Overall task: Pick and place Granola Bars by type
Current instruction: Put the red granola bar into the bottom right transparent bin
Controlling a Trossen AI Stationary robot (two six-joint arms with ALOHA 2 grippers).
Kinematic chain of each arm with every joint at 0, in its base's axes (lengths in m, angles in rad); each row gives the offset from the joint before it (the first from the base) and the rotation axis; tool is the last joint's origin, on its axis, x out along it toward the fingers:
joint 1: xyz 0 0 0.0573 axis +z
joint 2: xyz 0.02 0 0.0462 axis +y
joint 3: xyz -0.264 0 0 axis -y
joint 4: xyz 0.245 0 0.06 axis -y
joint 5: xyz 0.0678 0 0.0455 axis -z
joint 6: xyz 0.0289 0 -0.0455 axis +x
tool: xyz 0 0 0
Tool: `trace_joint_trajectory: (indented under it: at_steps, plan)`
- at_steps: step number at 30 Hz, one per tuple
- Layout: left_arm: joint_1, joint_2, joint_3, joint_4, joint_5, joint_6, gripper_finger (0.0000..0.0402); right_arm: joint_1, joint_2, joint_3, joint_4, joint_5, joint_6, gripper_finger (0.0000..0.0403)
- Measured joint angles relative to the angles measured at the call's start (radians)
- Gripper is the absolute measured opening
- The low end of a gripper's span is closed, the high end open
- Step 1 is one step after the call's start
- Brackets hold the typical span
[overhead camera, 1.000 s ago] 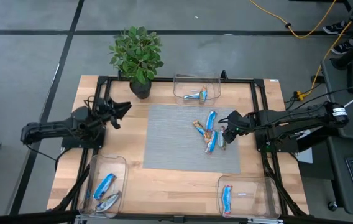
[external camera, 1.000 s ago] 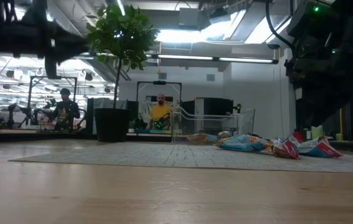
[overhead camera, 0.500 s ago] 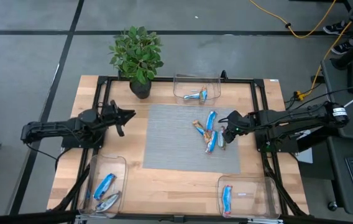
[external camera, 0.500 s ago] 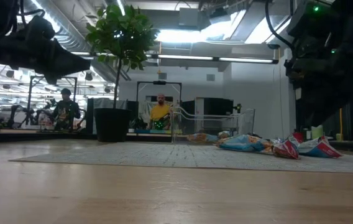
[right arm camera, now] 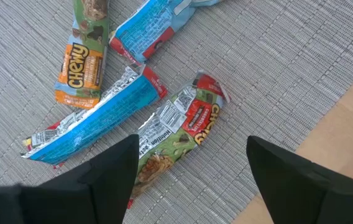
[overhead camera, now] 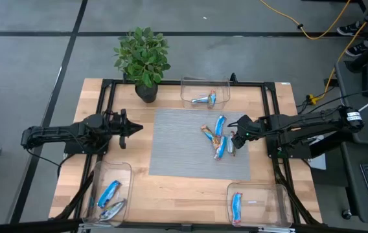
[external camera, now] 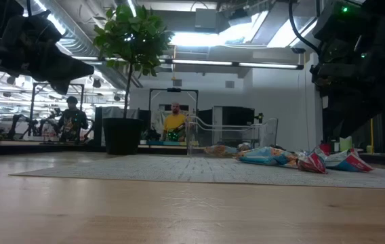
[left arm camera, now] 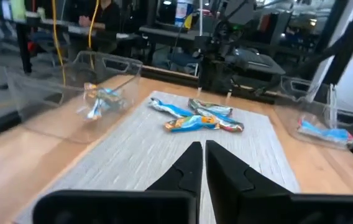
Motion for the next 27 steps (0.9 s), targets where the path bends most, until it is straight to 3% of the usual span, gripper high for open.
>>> trace_joint_trajectory:
  at_steps: [7, 13, 19, 27]
  plan:
    - [-0.046, 0.002, 0.0, -0.002, 0.016, 0.101, 0.0004, 0.0, 0.0, 0.0, -0.001, -0.029, 0.0, 0.0297]
    - [-0.049, 0.003, 0.0, -0.003, 0.014, 0.068, 0.0005, 0.0, 0.0, 0.0, -0.004, -0.043, -0.003, 0.0297]
    - [-0.049, 0.026, 0.0, -0.004, 0.014, 0.212, 0.0005, 0.0, 0.0, 0.0, -0.004, -0.035, 0.009, 0.0297]
    - [-0.049, 0.026, 0.0, -0.004, 0.014, 0.221, 0.0013, 0.0, 0.014, 0.0, 0.005, -0.042, 0.075, 0.0297]
